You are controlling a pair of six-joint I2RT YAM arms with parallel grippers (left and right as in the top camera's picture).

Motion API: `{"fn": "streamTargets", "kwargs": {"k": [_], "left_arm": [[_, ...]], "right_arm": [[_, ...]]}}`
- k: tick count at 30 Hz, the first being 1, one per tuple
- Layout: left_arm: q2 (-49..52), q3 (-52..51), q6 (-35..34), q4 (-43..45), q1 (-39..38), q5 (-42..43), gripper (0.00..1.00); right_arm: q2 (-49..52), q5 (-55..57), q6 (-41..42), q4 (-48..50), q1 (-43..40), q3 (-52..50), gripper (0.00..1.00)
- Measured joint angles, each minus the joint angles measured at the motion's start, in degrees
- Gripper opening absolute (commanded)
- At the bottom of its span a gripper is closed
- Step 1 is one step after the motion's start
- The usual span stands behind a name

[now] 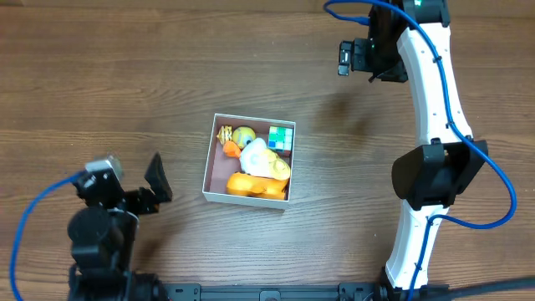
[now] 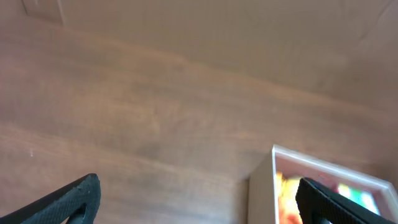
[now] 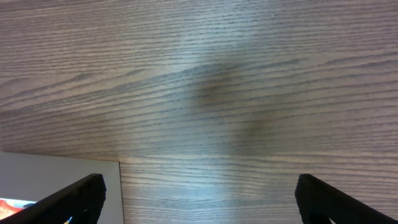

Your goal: Pack container

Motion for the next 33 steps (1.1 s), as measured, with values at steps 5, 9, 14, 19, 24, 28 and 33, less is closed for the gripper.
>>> {"fn": "streamTargets", "kwargs": {"k": [5, 9, 14, 19, 24, 28, 33], "left_arm": [[-8.5, -8.0, 0.0, -3.8, 0.0, 1.2, 1.00], [-11.3, -11.0, 0.0, -7.5, 0.0, 1.4, 1.00], [-13.7, -13.9, 0.0, -8.7, 0.0, 1.0, 1.00], [-15.0, -15.1, 0.3, -8.8, 0.0, 0.3, 1.00], [-16.7, -15.1, 2.6, -9.2, 0.0, -0.3, 1.00], [-16.8, -15.1, 3.0, -9.2, 0.0, -0.3, 1.00], [-16.8, -15.1, 3.0, -9.2, 0.0, -0.3, 1.00]], "right_arm": [[0.0, 0.0, 0.0, 0.0, 0.0, 0.0, 1.00], [0.0, 0.0, 0.0, 0.0, 0.0, 0.0, 1.00], [0.0, 0.0, 0.0, 0.0, 0.0, 0.0, 1.00], [0.0, 0.0, 0.0, 0.0, 0.0, 0.0, 1.00], [0.0, 0.0, 0.0, 0.0, 0.0, 0.0, 1.00], [0.0, 0.0, 0.0, 0.0, 0.0, 0.0, 1.00], [0.0, 0.0, 0.0, 0.0, 0.0, 0.0, 1.00]]}}
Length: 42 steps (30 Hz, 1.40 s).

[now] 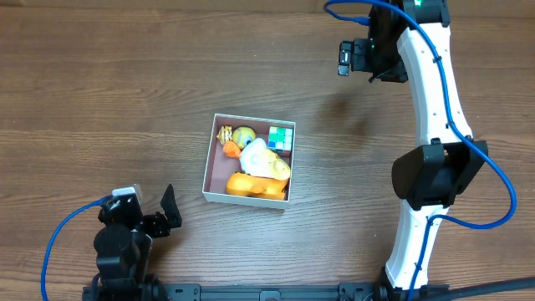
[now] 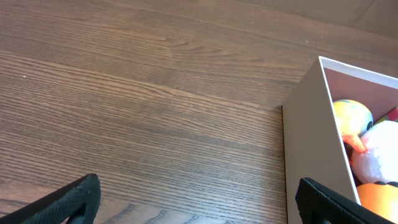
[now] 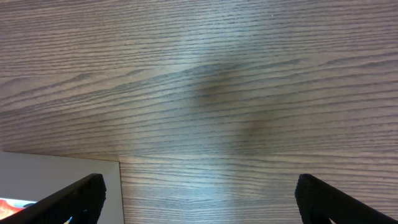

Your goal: Pack container

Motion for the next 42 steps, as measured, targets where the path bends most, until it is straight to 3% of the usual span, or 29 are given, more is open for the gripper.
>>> {"fn": "streamTargets", "kwargs": {"k": [26, 32, 36, 42], "left_arm": [[0.0, 0.0, 0.0, 0.0, 0.0, 0.0, 1.00], [0.0, 0.0, 0.0, 0.0, 0.0, 0.0, 1.00], [0.0, 0.0, 0.0, 0.0, 0.0, 0.0, 1.00], [-0.1, -0.1, 0.0, 0.0, 0.0, 0.0, 1.00]], "right_arm": [[-2.6, 0.0, 0.0, 0.0, 0.9, 0.0, 1.00], [-19.1, -4.0, 1.7, 4.6, 1.2, -0.4, 1.00], [-33.0, -4.2, 1.7, 12.9, 1.2, -6.5, 1.00], [-54.7, -4.3, 2.1, 32.7, 1.2, -35.6, 1.00]]}}
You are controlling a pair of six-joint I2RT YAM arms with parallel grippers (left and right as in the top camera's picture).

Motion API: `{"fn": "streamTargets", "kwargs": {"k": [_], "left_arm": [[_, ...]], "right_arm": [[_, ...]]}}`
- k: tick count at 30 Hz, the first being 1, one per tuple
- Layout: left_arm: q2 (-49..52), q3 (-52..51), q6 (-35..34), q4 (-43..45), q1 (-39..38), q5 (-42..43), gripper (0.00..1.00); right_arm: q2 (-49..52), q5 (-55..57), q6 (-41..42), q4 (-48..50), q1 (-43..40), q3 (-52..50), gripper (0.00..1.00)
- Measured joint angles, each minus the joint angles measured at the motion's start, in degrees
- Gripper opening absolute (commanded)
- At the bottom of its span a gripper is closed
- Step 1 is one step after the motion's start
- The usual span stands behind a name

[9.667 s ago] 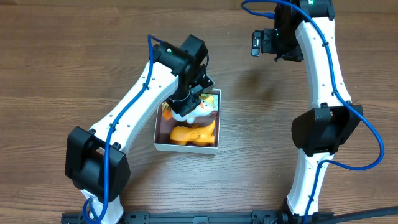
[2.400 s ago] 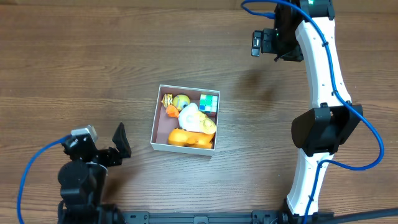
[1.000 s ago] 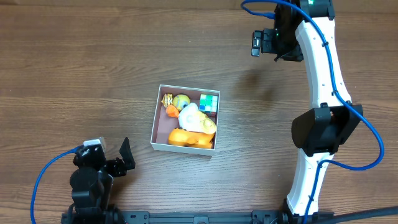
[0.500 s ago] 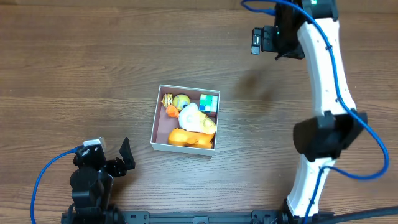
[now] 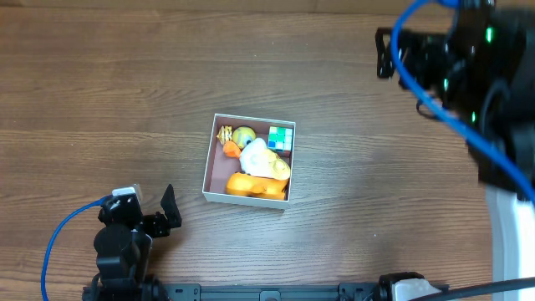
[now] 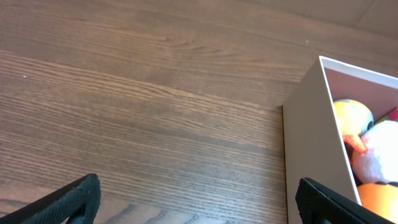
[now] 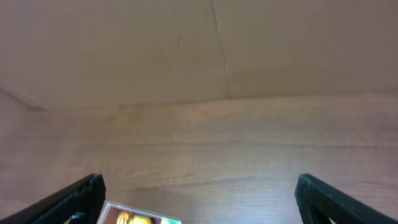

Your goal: Pack container

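The white container (image 5: 209, 164) sits mid-table. It holds a yellow ball toy (image 5: 243, 135), a green-and-white cube (image 5: 282, 138), a white plush (image 5: 260, 157) and an orange toy (image 5: 255, 186). My left gripper (image 5: 165, 215) is open and empty near the front edge, left of the container. Its wrist view shows the container's side wall (image 6: 308, 155) ahead on the right, between wide jaws (image 6: 199, 205). My right gripper (image 5: 384, 52) is raised at the back right and blurred. It is open (image 7: 199, 202) and empty, with the container's rim (image 7: 143, 211) far below.
Bare wood-grain table surrounds the container on all sides. The right arm's body (image 5: 468, 84) with its blue cable looms large over the table's back right corner. A plain beige wall (image 7: 217, 50) stands beyond the table's far edge.
The right arm has lifted: it now looms large and blurred in the overhead view. Its camera now looks across the table toward the wall. The left arm and the container have not moved.
At first my left gripper was open just left of the container, and my right gripper was open over bare table at the back right. Then the left gripper stood further back, near the front edge. Now the right arm is raised. Both grippers stayed empty.
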Motion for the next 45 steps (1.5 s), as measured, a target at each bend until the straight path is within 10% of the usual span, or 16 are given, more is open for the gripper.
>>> {"fn": "streamTargets", "kwargs": {"k": [23, 45], "left_arm": [[0.0, -0.1, 0.0, 0.1, 0.0, -0.2, 1.00], [0.0, -0.1, 0.0, 0.0, 0.0, -0.2, 1.00]], "right_arm": [[-59.9, -0.2, -2.4, 37.5, 0.0, -75.5, 1.00], [-73.2, -3.6, -2.4, 37.7, 0.0, -94.4, 1.00]]}}
